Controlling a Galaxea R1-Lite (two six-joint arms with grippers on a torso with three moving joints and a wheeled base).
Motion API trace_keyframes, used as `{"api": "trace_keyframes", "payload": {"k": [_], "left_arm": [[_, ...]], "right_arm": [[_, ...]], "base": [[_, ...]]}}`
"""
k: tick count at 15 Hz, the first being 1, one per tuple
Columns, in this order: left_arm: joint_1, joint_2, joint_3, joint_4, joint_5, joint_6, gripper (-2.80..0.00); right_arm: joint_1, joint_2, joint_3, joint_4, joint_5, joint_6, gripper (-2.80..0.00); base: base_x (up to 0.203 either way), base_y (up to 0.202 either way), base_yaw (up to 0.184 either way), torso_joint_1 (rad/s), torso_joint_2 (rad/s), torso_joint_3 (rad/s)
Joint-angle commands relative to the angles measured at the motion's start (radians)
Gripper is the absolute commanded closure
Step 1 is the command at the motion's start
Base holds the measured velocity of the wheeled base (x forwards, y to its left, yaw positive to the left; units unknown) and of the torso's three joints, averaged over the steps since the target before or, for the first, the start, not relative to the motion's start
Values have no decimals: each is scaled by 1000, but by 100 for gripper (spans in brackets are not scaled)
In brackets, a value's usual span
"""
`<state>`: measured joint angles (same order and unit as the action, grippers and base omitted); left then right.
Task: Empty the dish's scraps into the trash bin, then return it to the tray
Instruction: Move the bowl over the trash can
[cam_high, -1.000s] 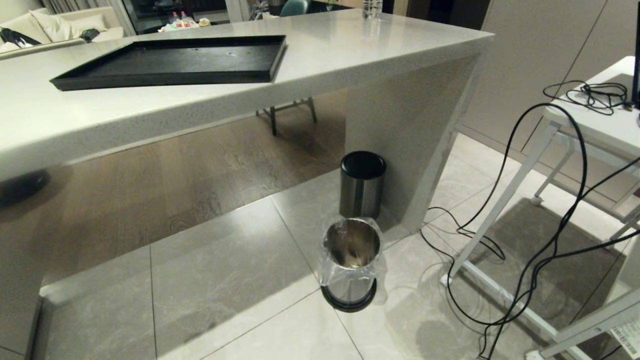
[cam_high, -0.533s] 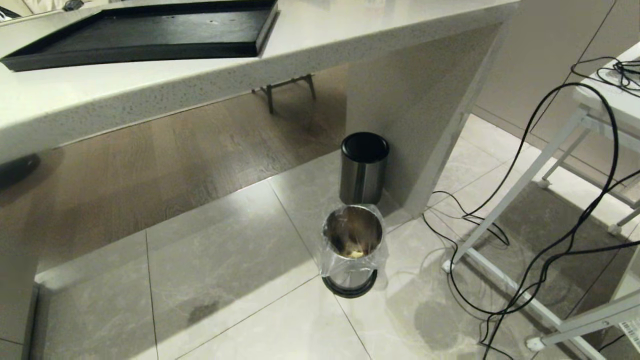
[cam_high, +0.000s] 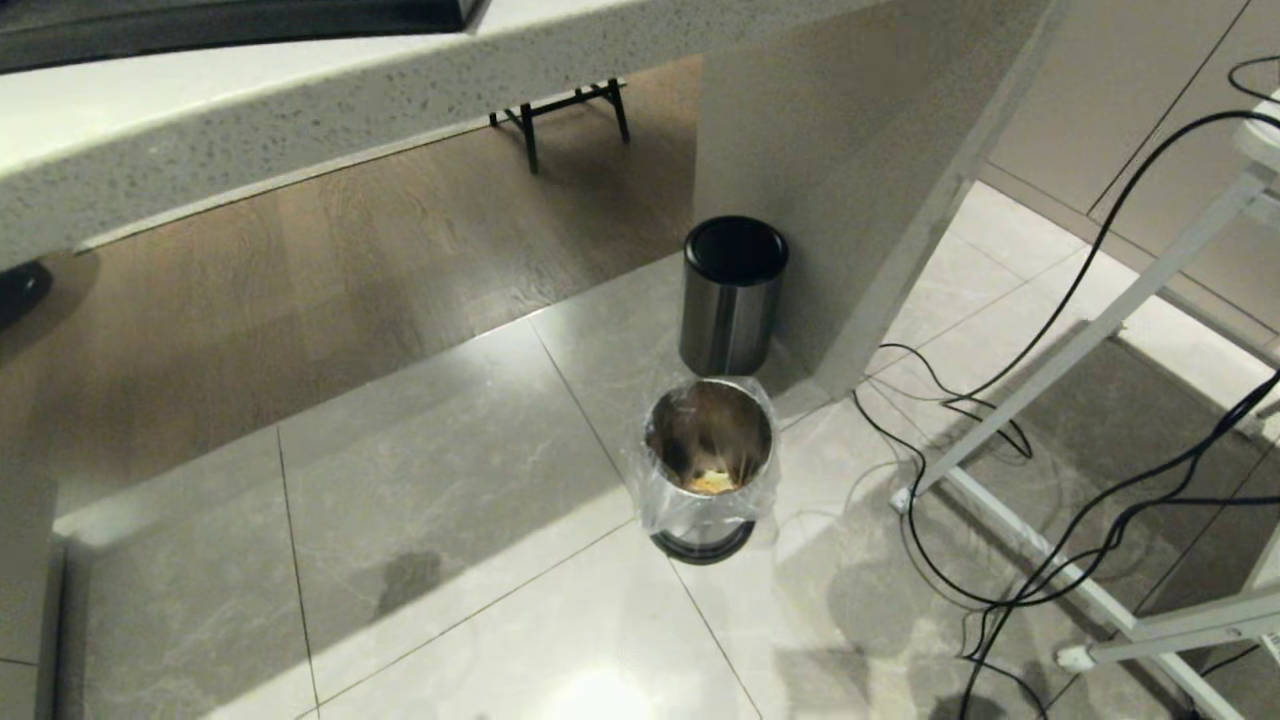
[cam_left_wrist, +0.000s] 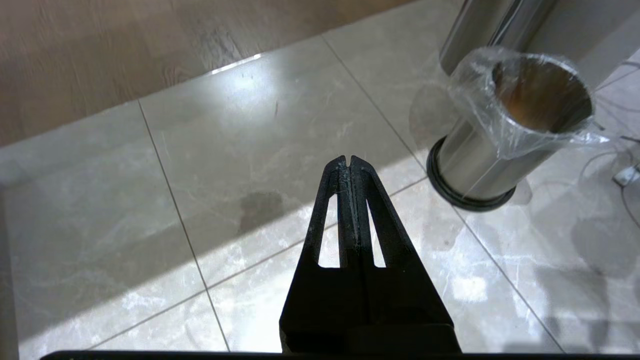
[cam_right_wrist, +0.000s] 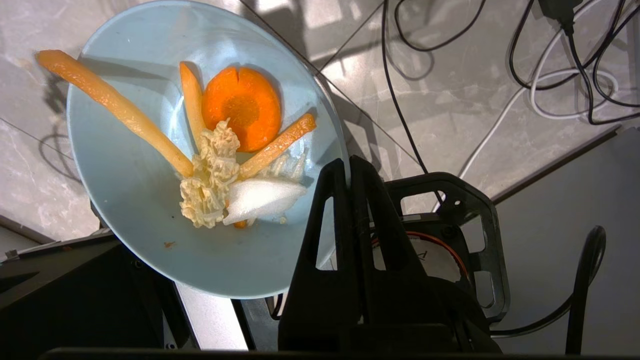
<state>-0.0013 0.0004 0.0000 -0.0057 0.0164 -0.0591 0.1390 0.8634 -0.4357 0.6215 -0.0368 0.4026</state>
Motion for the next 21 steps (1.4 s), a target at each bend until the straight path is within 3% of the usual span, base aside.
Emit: {"api": "trace_keyframes", "payload": {"k": [1,21], "left_arm": [[0,1,0,0,0,-1,0],[0,1,0,0,0,1,0]], "right_arm": [[-1,-1,-1,4,0,2,0],[-6,0,-1,4,0,-1,0]], "base": [[0,0,0,12,2,-198],[0,0,0,3,2,-198]]}}
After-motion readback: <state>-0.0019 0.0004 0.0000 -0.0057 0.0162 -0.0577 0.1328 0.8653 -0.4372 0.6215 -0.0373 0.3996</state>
